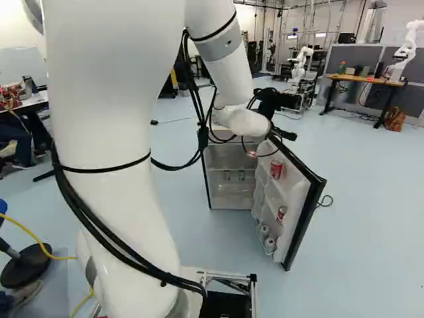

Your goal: Grab a drink from the fridge

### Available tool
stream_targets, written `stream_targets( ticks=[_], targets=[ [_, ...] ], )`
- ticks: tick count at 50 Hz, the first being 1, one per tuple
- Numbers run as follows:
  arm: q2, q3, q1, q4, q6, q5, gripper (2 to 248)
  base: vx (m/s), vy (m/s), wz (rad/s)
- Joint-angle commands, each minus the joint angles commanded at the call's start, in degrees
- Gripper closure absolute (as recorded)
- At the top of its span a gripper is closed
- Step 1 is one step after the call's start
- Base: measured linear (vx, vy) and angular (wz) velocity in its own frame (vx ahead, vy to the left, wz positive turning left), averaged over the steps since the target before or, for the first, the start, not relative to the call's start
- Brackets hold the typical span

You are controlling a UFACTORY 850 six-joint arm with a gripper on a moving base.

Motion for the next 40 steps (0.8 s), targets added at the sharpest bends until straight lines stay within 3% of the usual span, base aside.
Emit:
stream_targets(
  ticks=[40],
  targets=[
    [-1.60, -7.55, -5.13, 0.77, 0.00, -19.88, 3, 0.000, 0.000, 0.000]
  ],
)
